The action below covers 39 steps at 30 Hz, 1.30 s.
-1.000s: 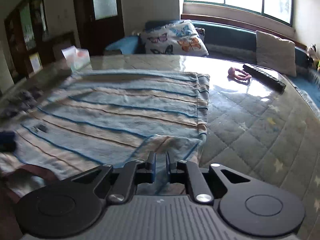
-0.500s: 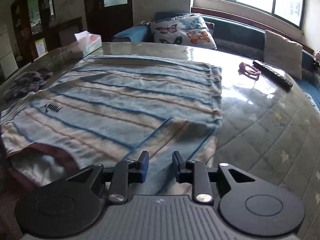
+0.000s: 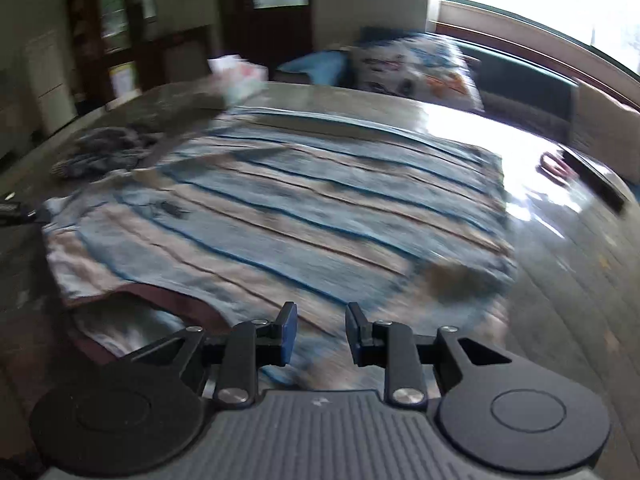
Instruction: Fold clothes
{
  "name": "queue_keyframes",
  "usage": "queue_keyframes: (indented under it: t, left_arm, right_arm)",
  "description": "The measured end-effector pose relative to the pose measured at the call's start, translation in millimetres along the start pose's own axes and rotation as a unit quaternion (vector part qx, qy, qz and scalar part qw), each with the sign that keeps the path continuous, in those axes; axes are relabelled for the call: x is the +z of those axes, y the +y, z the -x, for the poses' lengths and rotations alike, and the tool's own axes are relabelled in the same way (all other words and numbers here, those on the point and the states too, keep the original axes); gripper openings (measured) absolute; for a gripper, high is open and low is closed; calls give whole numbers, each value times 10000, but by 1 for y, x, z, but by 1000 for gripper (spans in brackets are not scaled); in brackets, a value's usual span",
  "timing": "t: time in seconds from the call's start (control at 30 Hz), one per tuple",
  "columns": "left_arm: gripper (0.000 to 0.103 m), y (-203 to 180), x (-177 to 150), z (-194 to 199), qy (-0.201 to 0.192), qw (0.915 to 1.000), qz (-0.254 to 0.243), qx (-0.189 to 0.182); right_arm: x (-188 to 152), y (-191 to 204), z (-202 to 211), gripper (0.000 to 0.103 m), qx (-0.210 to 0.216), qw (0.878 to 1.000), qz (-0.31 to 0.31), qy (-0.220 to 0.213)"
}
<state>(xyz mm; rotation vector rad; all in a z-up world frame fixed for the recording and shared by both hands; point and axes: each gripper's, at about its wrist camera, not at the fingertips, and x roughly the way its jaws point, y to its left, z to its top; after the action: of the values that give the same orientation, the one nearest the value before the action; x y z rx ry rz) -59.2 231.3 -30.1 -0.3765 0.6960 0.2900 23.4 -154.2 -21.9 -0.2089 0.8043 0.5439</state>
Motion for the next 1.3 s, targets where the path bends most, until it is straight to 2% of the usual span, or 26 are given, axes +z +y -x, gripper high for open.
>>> queue_keyframes:
  t: [0.17, 0.33, 0.53, 0.7, 0.87, 0.97, 1.17, 1.3]
  left_arm:
    - [1, -5, 6, 15, -321, 9989, -214, -251]
    - [1, -15, 10, 28, -562, 9954, -545, -552]
    - [1, -26, 14, 33, -678, 9900, -858, -894]
    - [1, -36, 14, 34, -690, 9843, -997, -1279]
    - [1, -52, 14, 34, -694, 9758, -1147, -1730]
    - [1, -66, 8, 35, -638, 9663, -1365, -2088]
    - [2, -99, -18, 26, -56, 9415, -2011, -2705]
    - [5, -107, -29, 24, 264, 9338, -2290, -2737]
  right_arm:
    - [23, 48, -19, 27, 828, 9951, 536, 113]
    - [40, 111, -43, 27, 1489, 9826, 1095, 175]
    - [50, 170, -71, 27, 1836, 9706, 1547, 201]
    - [46, 196, -76, 27, 1948, 9625, 1883, 153]
    - [42, 185, -65, 27, 1954, 9635, 1823, 178]
    - [40, 162, -52, 27, 1824, 9700, 1595, 193]
    - [33, 96, -28, 27, 1236, 9881, 900, 192]
    - [31, 61, -16, 27, 1038, 9936, 398, 177]
